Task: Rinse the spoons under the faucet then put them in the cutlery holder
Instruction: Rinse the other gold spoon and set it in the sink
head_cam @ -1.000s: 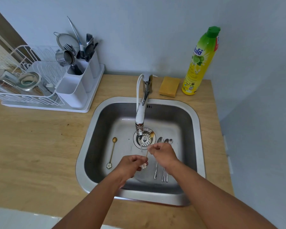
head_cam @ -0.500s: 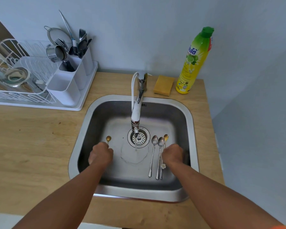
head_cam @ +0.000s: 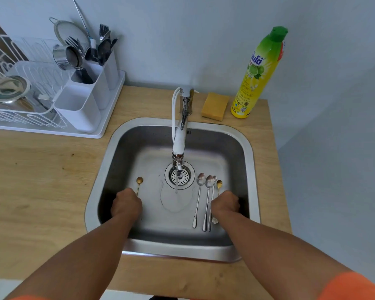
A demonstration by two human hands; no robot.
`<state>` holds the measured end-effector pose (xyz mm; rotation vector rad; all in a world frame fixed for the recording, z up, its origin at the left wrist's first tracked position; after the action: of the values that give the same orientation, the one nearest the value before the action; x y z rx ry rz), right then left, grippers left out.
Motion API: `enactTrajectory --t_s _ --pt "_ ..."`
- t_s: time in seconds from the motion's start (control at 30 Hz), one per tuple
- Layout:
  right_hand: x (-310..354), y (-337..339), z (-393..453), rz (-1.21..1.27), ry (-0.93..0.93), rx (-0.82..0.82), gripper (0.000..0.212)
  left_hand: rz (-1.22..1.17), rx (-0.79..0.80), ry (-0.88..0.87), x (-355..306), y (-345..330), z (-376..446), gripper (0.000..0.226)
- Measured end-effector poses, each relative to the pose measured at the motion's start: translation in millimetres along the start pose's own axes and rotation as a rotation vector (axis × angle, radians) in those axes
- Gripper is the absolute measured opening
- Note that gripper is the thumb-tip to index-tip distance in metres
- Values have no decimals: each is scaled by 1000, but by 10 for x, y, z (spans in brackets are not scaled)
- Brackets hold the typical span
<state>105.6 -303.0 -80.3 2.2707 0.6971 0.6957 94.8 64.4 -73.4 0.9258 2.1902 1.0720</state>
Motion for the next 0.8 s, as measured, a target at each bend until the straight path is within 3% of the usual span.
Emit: enactTrajectory --t_s 0.1,0.3,0.6,0.8 --pt "-5 -22 32 -26 5 -12 15 -11 37 13 45 -51 15 25" --pt "-30 -57 46 -62 23 -34 16 -68 127 27 27 -161 48 15" --pt "10 -11 47 15 78 -56 26 -253 244 17 -188 -355 -103 26" --pt "-8 -53 47 -69 76 -32 12 -381 322 -16 -423 -456 -252 26"
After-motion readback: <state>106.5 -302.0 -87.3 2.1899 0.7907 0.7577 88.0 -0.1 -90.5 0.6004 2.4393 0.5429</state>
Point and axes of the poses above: each hand's wrist, its own z-axis towards the middle knuckle, its own y-axis out of the back of the hand, x = y × z, the point moved 10 cm from there along z, towards the middle knuckle, and after that the axes turned 5 degrees about x, right-handed, at the moved point
